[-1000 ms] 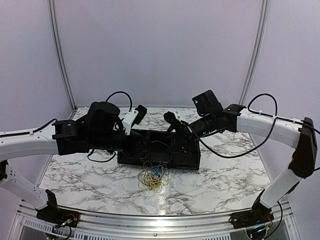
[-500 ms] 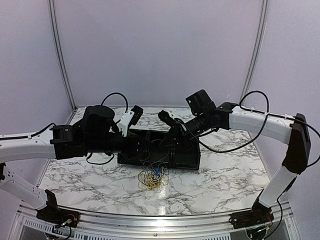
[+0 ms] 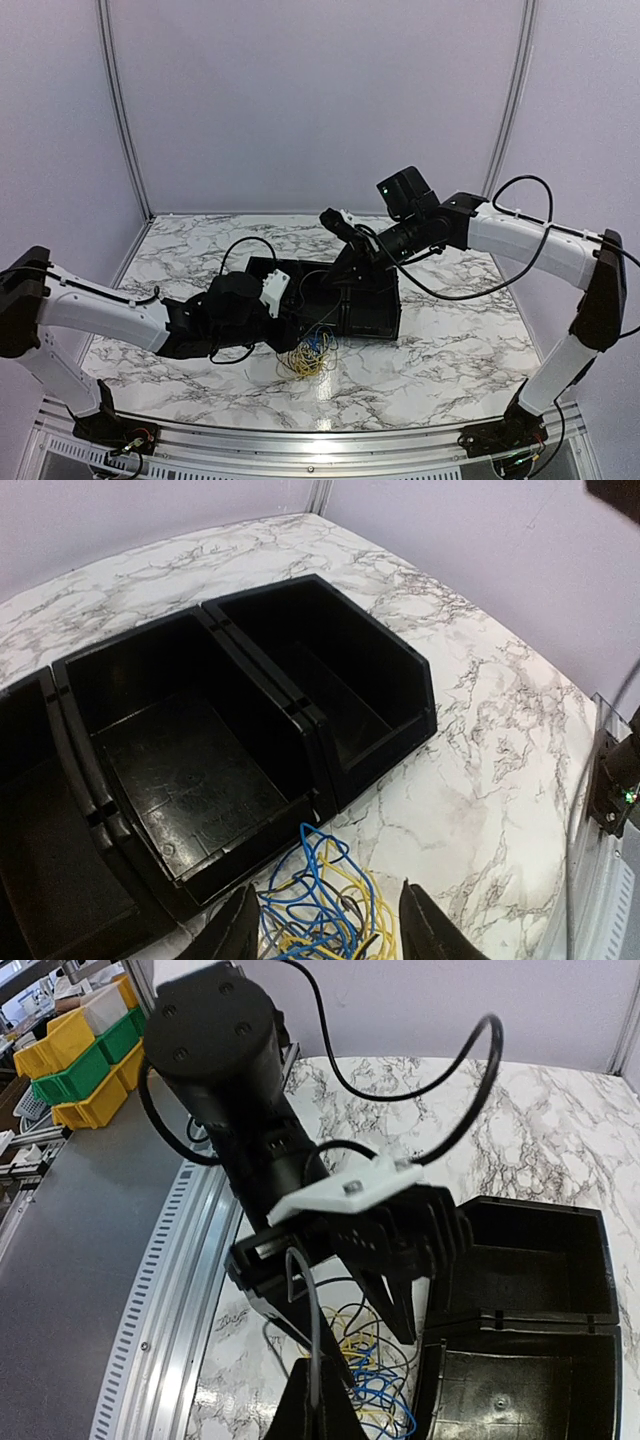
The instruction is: Untangle the cables
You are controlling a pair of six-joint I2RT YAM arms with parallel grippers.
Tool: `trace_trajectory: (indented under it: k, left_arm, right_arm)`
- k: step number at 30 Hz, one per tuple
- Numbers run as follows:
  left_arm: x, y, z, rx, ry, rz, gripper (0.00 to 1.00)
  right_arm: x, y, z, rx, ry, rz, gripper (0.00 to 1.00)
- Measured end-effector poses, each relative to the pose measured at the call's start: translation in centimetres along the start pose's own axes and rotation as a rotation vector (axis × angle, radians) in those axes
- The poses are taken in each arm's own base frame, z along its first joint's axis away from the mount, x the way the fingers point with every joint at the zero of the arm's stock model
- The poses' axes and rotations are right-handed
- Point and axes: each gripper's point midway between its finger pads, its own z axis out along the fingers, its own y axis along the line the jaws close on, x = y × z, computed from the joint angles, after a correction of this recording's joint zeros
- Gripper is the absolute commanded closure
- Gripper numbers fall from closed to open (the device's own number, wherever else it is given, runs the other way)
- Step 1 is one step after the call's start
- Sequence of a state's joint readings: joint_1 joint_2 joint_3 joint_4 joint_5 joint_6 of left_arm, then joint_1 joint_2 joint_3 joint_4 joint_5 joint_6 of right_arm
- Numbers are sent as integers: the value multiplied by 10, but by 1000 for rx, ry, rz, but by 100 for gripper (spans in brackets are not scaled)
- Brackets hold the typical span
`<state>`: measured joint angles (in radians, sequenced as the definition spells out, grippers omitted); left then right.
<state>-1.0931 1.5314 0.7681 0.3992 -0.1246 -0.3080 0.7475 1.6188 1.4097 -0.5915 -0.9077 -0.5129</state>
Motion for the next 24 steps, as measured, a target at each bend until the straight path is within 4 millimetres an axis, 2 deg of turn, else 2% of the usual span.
trace_trajectory:
  k: [5, 8, 10, 12, 18, 21, 24]
  left_arm:
    - [36, 9, 26, -11, 27, -16, 56]
    - [55, 15, 37, -22, 43, -30, 57]
    - [62, 16, 43, -22, 46, -42, 59]
    - [65, 15, 47, -17, 37, -53, 60]
    - [80, 12, 59, 9, 48, -88, 61]
    - [84, 11, 61, 18, 54, -99, 61]
    - [85, 10, 62, 24, 56, -106, 61]
  right_arm:
    - [-5, 7, -7, -5, 12, -13, 100]
    - [-22, 6, -18, 27, 10, -51, 100]
    - [-40, 4, -33, 62, -9, -89, 100]
    - [-62, 2, -57, 106, -46, -123, 100]
    - [-126, -19, -157, 316, -190, -240, 100]
    - [-154, -15, -193, 381, -245, -298, 100]
    - [-184, -2, -227, 427, -309, -369, 100]
